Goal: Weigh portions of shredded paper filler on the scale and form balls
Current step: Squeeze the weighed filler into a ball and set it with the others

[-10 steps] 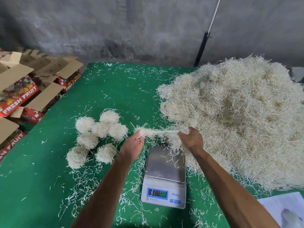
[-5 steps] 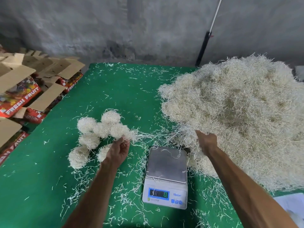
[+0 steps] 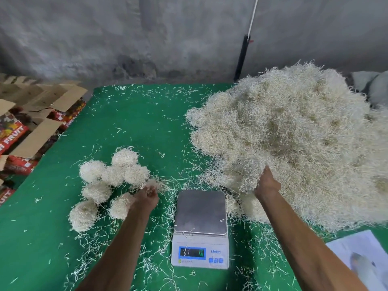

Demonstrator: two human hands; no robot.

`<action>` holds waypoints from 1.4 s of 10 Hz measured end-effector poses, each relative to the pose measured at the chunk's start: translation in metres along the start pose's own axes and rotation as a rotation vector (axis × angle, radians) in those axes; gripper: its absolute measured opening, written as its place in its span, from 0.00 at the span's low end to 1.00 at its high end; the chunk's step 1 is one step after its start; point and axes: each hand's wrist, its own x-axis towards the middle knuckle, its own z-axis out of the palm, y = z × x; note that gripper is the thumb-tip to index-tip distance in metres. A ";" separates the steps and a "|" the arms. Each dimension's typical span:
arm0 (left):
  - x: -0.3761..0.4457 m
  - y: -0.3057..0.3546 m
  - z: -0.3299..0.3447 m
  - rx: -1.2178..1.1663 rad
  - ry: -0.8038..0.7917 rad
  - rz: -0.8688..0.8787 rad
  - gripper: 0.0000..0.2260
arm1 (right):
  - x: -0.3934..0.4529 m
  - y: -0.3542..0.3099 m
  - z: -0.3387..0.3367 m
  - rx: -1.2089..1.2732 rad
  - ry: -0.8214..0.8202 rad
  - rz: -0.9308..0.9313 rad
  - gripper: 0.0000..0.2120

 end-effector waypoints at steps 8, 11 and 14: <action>0.025 0.221 0.050 -0.044 0.033 0.349 0.28 | 0.010 0.044 -0.032 0.114 0.057 0.168 0.41; 0.030 0.207 0.066 -0.082 0.038 0.328 0.24 | 0.011 0.029 -0.028 0.185 0.113 0.145 0.42; 0.047 0.164 0.037 0.030 0.136 0.194 0.29 | 0.027 0.027 -0.041 0.237 0.194 0.135 0.42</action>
